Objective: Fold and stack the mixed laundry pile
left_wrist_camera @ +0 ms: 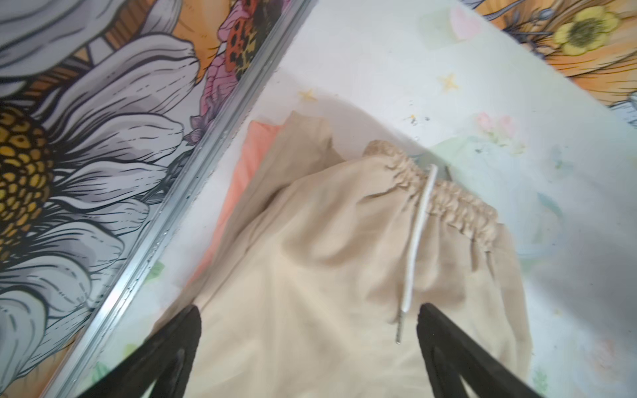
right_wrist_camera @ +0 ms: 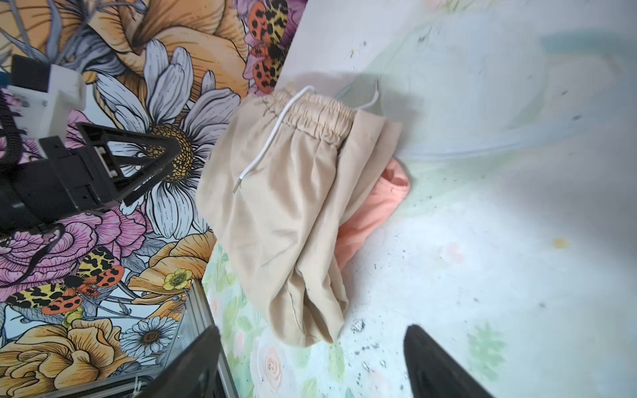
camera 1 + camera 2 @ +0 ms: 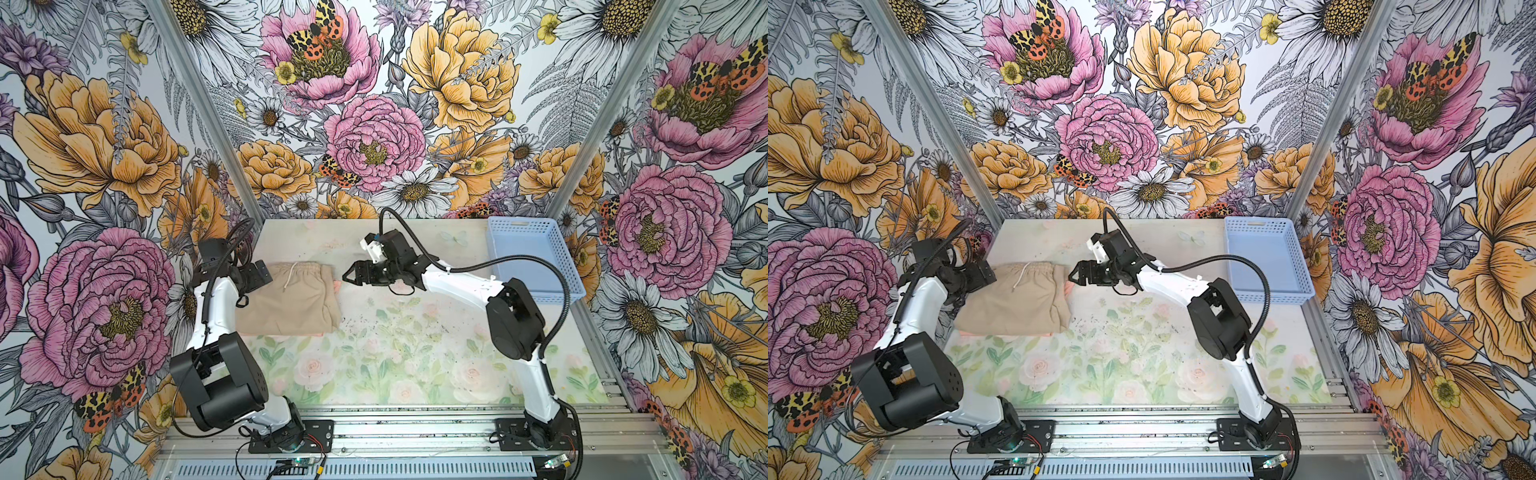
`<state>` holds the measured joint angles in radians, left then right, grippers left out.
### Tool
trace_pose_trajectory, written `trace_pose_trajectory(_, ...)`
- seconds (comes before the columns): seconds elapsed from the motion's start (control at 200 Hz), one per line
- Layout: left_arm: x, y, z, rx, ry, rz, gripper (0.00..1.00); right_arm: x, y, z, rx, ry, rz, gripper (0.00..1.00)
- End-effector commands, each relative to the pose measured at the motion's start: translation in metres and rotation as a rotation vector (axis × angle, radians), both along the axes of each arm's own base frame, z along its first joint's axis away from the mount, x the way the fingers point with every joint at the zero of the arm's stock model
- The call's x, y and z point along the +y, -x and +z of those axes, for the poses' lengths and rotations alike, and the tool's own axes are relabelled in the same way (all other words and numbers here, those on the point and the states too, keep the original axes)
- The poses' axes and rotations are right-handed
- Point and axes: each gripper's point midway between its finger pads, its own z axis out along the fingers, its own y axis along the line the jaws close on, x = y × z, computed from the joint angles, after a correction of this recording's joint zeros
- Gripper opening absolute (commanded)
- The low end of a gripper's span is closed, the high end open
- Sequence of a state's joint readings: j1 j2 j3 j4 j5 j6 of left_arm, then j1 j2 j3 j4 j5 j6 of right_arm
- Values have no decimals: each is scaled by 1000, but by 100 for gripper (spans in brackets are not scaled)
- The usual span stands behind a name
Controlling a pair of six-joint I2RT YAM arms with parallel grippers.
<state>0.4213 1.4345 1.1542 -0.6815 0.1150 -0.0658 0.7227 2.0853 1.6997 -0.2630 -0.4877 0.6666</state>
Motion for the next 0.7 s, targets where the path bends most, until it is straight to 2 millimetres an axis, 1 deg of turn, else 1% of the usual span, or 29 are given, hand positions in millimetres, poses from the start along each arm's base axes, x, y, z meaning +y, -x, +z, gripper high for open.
trace_pose_trajectory(0.0, -33, -8, 27, -153, -5, -89, 99, -44, -7, 14, -132, 68, -50, 91)
trace_pose_trajectory(0.055, -44, -5, 33, -211, -31, -120, 99, -68, -7, 16, -179, 108, -76, 94)
trace_pose_trajectory(0.065, -46, -4, 35, -221, -35, -125, 99, -73, -7, 14, -184, 120, -80, 95)
trace_pose_trajectory(0.08, -48, -3, 36, -241, -38, -130, 99, -80, -7, 16, -196, 127, -90, 96)
trace_pose_trajectory(0.09, -49, -3, 38, -254, -40, -135, 99, -85, -7, 13, -199, 139, -94, 97)
trace_pose_trajectory(0.12, -54, -1, 40, -284, -41, -147, 99, -100, -8, 18, -228, 153, -110, 98)
trace_pose_trajectory(0.14, -57, 0, 41, -303, -43, -155, 99, -110, -8, 15, -235, 173, -121, 100)
trace_pose_trajectory(0.165, -61, 2, 42, -321, -46, -166, 99, -123, -9, 16, -254, 190, -137, 100)
trace_pose_trajectory(0.23, -69, 4, 44, -359, -57, -182, 99, -157, -10, 12, -288, 246, -179, 100)
trace_pose_trajectory(0.3, -82, 2, 46, -392, -66, -211, 99, -196, -11, 8, -324, 313, -240, 100)
trace_pose_trajectory(0.375, -95, 0, 42, -415, -90, -255, 99, -238, -13, 6, -368, 398, -318, 100)
trace_pose_trajectory(0.45, -103, -2, 38, -440, -104, -272, 99, -283, -14, 3, -393, 482, -408, 100)
trace_pose_trajectory(0.535, -116, -3, 28, -465, -98, -312, 99, -331, -14, 1, -403, 547, -513, 100)
trace_pose_trajectory(0.625, -130, -5, 23, -508, -137, -366, 99, -370, -12, -5, -457, 612, -585, 100)
trace_pose_trajectory(0.695, -136, -6, 16, -525, -154, -392, 99, -394, -11, -11, -491, 636, -633, 100)
